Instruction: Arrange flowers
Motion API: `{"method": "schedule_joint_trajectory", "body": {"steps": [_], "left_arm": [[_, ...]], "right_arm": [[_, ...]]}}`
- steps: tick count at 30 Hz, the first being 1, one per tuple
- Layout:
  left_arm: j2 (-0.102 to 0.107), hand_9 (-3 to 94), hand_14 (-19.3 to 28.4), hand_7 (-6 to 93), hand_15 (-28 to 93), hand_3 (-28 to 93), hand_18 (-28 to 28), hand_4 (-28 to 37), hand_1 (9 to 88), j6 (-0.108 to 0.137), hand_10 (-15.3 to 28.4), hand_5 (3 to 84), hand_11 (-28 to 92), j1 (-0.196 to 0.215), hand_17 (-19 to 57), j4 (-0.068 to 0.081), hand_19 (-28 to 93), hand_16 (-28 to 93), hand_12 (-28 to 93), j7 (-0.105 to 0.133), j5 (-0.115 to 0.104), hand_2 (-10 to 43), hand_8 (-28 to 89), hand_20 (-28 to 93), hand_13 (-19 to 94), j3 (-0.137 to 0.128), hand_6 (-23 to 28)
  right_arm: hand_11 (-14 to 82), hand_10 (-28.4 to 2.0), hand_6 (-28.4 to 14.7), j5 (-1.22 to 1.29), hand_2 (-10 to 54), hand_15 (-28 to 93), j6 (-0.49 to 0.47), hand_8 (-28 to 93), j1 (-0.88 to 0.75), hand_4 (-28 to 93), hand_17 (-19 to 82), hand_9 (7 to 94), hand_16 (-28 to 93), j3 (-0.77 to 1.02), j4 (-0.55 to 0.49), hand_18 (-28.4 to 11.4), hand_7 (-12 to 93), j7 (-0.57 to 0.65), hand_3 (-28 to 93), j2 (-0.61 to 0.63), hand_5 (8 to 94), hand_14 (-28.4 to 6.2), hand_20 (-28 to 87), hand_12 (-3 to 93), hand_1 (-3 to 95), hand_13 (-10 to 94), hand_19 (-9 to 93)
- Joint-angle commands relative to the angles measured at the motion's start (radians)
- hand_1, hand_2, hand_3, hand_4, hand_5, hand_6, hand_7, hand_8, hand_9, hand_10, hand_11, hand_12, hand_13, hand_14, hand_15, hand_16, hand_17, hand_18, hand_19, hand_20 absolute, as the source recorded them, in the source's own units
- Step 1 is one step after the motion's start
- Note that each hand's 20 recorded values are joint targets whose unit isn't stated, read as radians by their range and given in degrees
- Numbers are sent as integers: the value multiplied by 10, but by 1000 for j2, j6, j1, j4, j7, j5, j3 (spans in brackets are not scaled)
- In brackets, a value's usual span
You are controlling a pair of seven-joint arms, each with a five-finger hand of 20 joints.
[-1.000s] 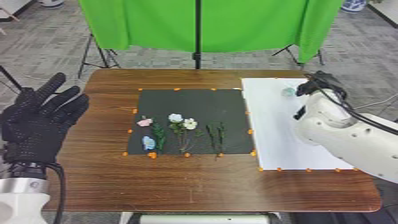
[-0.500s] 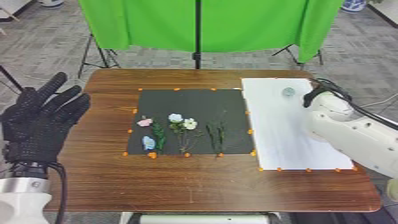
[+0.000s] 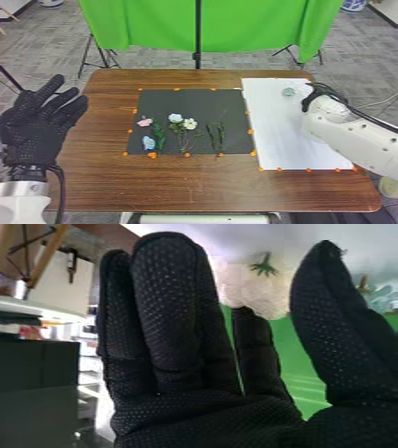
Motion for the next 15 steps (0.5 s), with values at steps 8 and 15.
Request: {"method": "schedule_joint_trajectory", "body": {"steps": [8,15], "left_arm": [[-8,339,284,165,528,764,284,-270,212,0,219,365,297,1,-40,1,797,-101,113,-11,-3,101,-100,-276,262,10,106],[-8,339,284,165,529,764,284,-270,211,2,220,366,296,11,-40,-2,798,-101,113,-5,-5,101,-99,-277,262,4,106]], "right_arm": [[140,-71,41,-201,-95,528,234,6,19,-283,402,901,181,-169,10,-167,196,-68,659,2,840,-43,-108,266,535,812,841],[156,-71,28,-295,-95,545,392,25,95,-283,394,922,191,-257,-97,-161,205,-79,690,24,850,-37,-89,291,534,827,858]]}}
